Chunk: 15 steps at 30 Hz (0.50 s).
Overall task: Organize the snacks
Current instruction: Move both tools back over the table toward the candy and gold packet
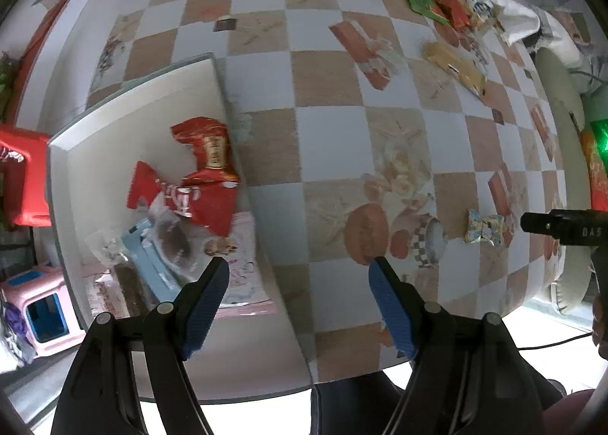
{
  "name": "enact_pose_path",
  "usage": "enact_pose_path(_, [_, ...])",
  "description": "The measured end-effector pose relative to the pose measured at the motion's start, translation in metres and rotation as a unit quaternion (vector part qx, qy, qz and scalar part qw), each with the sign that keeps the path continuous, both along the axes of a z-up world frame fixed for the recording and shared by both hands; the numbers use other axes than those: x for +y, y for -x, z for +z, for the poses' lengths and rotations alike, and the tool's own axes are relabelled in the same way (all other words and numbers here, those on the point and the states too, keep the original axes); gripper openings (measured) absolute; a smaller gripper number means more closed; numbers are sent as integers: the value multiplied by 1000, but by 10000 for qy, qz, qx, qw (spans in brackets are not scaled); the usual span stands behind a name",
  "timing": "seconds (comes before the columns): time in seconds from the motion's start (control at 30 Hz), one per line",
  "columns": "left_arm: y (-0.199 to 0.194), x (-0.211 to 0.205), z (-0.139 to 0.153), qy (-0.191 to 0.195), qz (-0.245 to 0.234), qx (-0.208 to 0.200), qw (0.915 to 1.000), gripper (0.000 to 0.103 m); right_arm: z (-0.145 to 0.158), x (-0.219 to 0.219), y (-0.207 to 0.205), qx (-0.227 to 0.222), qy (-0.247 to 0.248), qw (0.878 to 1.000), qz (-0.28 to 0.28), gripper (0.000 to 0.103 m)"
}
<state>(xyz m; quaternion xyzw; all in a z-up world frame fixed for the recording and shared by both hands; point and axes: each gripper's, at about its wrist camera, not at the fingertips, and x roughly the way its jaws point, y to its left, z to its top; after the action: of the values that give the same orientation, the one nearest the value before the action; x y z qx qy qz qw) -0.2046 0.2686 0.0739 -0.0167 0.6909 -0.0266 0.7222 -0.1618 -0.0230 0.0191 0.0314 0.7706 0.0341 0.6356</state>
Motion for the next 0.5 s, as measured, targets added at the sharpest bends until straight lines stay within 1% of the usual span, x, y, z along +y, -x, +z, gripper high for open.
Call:
enact_pose_path(0.13, [-2, -13, -3, -9, -85, 90, 9999, 79, -6, -22, 2, 85, 81, 9999, -66, 103])
enact_pose_path(0.23, [-2, -20, -6, -9, -131, 178, 9998, 79, -13, -23, 6, 129, 144, 9998, 95, 103])
enact_pose_path(0.33, [-4, -26, -10, 21, -135, 271, 9995, 79, -23, -11, 16, 177, 111, 9991, 358, 103])
enact_pose_path(0.37, [-5, -28, -11, 51, -119, 311, 9994, 79, -27, 9, 7, 186, 107, 9990, 394, 103])
enact_pose_path(0.4, [-8, -31, -12, 92, -102, 347, 9993, 79, -28, 15, 6, 169, 87, 9987, 478, 103])
enact_pose_path(0.5, [-17, -40, -13, 182, -81, 406, 9990, 79, -27, 36, 10, -89, 149, 9934, 1132, 103])
